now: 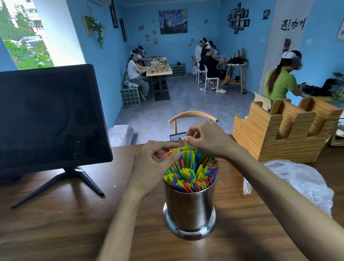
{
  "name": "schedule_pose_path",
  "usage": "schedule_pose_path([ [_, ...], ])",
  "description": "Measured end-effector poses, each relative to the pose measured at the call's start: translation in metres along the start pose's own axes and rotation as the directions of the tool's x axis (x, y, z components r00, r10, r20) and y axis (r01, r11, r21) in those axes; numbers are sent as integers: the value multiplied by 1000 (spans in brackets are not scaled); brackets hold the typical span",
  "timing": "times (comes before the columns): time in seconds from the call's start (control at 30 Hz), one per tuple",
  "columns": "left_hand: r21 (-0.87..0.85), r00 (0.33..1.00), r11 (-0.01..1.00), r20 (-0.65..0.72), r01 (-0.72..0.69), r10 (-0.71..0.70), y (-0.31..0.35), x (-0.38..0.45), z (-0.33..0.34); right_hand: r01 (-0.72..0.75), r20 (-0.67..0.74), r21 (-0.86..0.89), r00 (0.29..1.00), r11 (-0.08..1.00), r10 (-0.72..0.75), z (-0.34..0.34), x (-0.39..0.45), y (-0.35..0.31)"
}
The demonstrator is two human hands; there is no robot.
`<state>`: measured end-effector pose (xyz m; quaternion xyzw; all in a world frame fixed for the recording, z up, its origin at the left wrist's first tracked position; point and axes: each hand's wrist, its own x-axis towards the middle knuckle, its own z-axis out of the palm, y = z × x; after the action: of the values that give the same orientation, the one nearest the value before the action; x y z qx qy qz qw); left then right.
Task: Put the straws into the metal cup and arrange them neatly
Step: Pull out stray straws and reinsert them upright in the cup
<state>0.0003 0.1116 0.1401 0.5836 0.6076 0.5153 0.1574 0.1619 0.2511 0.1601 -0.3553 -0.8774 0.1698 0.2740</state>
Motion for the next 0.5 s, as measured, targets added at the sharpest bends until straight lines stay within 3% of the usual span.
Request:
schedule_pose_path([
  [0.17,-55,997,998,-77,10,-14,2,1,0,32,-252,74,968,997,-12,-14,4,-9],
  [0.33,-177,997,982,-14,71,-75,10,1,-3,116,-445,427,890,897,97,-50,-11,-42],
  [0.43,-246,992,961,49,124,-115,22,5,0,178,-365,650,926,739,98,-63,-28,-64],
  [0.5,-365,976,905,102,217,-193,31,10,1,151,-264,702,963,696,58,-69,-40,-74],
])
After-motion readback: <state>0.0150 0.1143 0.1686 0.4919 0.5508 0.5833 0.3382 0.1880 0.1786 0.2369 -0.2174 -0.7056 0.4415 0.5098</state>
